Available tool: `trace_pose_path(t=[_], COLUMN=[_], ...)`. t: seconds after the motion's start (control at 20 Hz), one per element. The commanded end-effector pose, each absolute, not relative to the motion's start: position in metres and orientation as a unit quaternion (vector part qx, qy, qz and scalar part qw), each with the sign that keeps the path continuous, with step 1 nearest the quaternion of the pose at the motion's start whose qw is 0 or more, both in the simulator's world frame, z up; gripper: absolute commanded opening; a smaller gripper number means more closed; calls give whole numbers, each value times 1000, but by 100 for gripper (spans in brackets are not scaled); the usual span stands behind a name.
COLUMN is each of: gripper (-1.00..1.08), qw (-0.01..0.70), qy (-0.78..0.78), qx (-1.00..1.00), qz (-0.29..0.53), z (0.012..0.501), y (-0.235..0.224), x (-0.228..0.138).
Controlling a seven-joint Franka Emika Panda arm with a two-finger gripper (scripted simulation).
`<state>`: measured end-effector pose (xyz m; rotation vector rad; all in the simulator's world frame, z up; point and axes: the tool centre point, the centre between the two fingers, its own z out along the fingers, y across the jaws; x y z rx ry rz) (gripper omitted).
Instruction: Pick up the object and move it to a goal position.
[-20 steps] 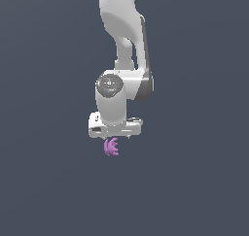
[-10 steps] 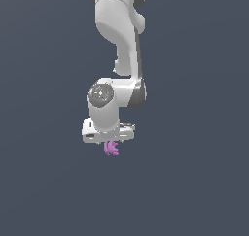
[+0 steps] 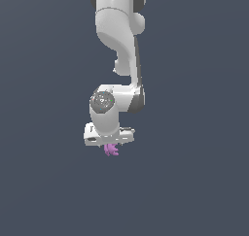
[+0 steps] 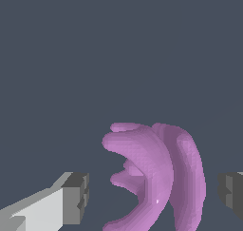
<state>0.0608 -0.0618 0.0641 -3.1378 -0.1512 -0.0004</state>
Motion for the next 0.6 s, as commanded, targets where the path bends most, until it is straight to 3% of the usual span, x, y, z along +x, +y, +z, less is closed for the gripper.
trace_pose_path(t=[0.0, 0.35, 0.4, 0.55], gripper=[100, 100, -100, -100], qw=[0, 0, 0, 0], qy=[-48, -49, -49, -49], qx=[-999, -999, -999, -999], qz=[0, 0, 0, 0], z=[51, 40, 40, 40], y=[-62, -62, -62, -62], x=[60, 62, 62, 62])
